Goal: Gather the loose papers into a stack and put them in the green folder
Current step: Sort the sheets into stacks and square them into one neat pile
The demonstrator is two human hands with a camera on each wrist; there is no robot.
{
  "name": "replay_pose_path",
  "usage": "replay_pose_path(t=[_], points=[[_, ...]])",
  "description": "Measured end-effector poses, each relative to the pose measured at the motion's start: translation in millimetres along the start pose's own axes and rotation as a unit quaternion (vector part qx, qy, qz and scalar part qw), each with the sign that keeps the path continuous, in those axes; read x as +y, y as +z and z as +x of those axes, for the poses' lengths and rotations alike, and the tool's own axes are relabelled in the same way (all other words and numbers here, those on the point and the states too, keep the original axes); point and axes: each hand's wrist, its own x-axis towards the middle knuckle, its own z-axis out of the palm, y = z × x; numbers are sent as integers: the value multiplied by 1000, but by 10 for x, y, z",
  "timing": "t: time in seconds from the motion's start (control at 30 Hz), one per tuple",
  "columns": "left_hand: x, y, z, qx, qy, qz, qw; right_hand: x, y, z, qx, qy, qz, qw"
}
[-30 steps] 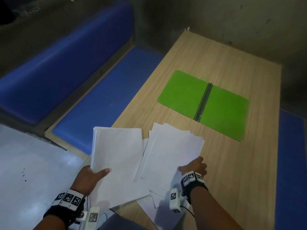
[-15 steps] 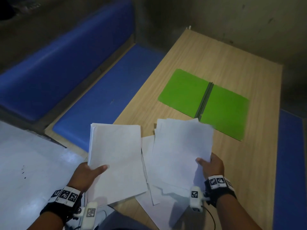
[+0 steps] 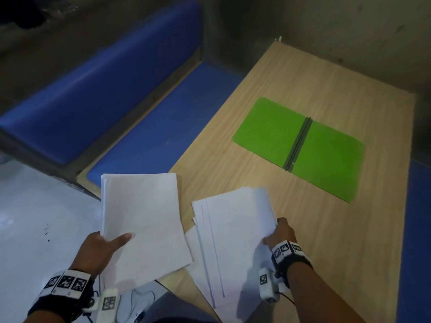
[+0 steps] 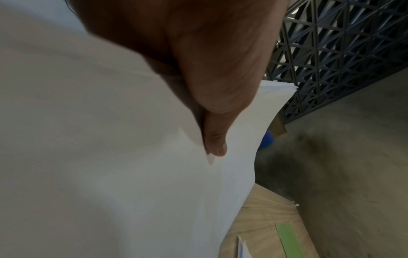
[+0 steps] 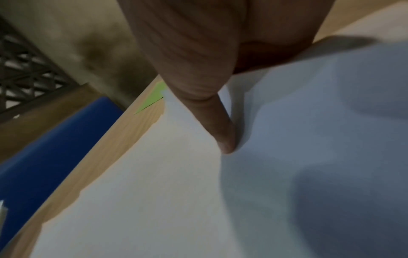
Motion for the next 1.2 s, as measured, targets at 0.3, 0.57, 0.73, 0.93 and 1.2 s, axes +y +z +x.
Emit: replay_pose_path(t=[0.3,0.57,0.73,0.93,1.2], points=[[-37,-30,-10,3,-7,0,1000,161,-109,-54,-23,-77,46,996],[28,-91,-61,15,-5,4,1000,108,-70,-84,-133,-145,-157,968],[54,-138,-99,26,-5,17,1000,7,331,-359,-78,-129,-189,970],[129,-408,-90,71,5,29,997,26,497,-425,-65,-113,-183,974],[345,-461,79,90,24,6,996,241,44,-523,-101,-183,-61,976]])
